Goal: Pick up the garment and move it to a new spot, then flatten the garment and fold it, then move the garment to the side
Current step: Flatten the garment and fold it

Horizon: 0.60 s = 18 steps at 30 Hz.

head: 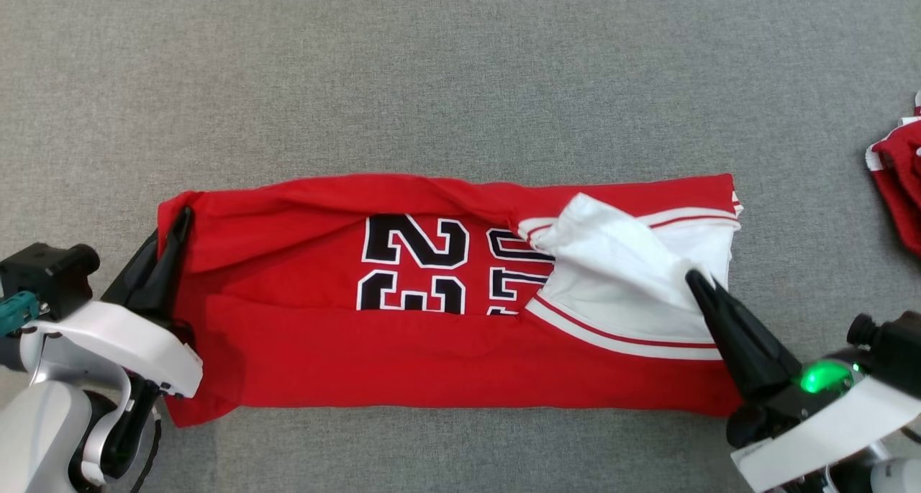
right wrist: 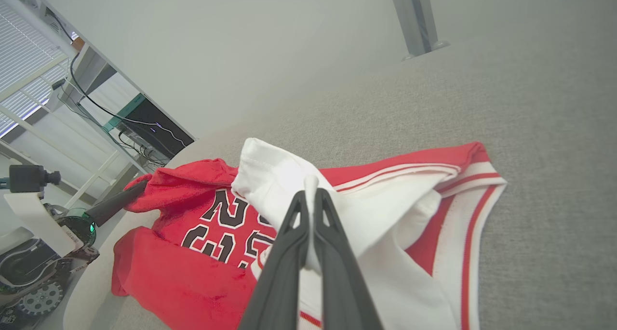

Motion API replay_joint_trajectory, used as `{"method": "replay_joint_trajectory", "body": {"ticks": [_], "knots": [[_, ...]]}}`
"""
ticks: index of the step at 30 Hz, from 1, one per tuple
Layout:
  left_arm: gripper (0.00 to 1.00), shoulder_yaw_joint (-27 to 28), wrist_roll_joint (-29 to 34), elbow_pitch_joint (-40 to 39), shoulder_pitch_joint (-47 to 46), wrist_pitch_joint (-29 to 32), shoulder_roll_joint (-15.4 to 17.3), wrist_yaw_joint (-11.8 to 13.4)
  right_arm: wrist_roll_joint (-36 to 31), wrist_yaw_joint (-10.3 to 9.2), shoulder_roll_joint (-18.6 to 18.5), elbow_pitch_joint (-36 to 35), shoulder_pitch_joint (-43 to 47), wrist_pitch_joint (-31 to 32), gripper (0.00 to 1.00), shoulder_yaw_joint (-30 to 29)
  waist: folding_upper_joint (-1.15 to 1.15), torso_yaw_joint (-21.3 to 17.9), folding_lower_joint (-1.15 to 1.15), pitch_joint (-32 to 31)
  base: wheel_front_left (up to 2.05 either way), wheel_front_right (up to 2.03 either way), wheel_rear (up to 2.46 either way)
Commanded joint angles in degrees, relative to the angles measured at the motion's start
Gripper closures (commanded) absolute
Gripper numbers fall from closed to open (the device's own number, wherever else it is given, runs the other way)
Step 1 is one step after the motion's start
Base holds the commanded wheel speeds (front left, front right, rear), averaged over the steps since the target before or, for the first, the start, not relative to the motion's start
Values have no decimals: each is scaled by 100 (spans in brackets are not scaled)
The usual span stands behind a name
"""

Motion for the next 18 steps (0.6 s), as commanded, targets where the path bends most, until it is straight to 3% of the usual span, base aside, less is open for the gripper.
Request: {"method": "replay_joint_trajectory", "body": {"ticks": [1,9,10,11,12,13,18], "knots": [[100,46,-44,-49,112,15,51,56,-73,4,30,-11,119,22,100,-63,0,-7,0,-1,0,0,0],[100,88,-190,34,505,-55,49,168,-247,4,358,322,543,83,100,-81,0,-78,0,-11,0,0,0],[87,103,-248,58,529,-74,-15,157,-361,4,338,416,543,71,87,-104,0,-82,0,-13,0,0,0],[38,118,-252,111,557,-115,-35,188,-413,4,364,498,540,39,58,-101,0,-88,0,-18,0,0,0],[0,124,-269,169,591,-141,-61,211,-445,4,409,556,534,6,13,-82,0,-94,0,-27,0,0,0],[0,146,-301,202,612,-212,-100,229,-515,4,419,616,530,-27,0,-83,0,-99,0,-37,0,0,0],[0,324,-278,309,717,-714,-309,384,-862,4,433,728,460,-358,0,-213,0,-123,0,-122,0,0,0]]}}
